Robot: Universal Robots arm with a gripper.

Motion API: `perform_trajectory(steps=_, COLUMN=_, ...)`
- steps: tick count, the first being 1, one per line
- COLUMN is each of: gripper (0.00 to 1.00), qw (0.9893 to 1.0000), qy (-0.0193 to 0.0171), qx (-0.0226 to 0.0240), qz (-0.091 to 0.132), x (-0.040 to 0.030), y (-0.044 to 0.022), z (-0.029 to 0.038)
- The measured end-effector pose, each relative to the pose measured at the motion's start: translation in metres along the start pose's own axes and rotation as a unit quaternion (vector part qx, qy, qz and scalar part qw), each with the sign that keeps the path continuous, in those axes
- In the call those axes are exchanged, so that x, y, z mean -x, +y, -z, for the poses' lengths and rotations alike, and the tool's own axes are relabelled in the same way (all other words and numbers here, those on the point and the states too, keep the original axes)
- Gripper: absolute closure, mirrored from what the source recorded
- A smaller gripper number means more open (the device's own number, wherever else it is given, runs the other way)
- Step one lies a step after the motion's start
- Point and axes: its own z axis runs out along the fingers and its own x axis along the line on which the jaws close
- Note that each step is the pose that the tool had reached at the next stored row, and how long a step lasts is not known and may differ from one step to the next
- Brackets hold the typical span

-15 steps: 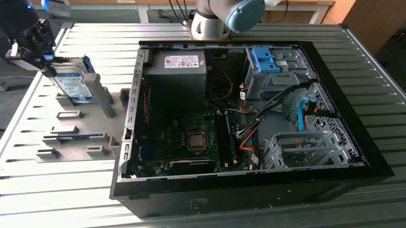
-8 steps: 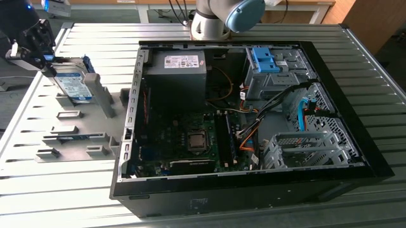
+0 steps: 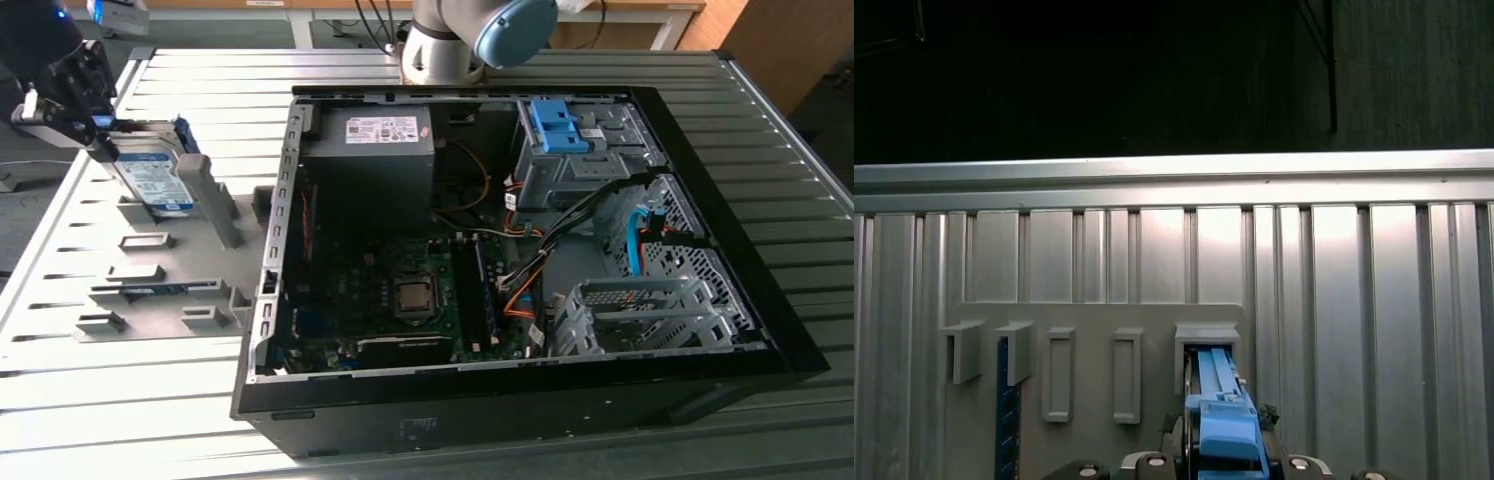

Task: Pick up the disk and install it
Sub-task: 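Pick up the disk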

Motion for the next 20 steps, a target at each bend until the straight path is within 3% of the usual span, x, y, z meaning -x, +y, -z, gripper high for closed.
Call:
perform_trajectory(steps=9, gripper=0.64, qw=1.0, qy=0.0, qx=0.0, qz=0.0, x=-0.0001, y=0.0, z=0.0074)
perform_trajectory(steps=20, gripper=0.64, qw=1.0, qy=0.0, qx=0.0, qz=0.0, x=-0.0001, y=0.0, z=0.0095)
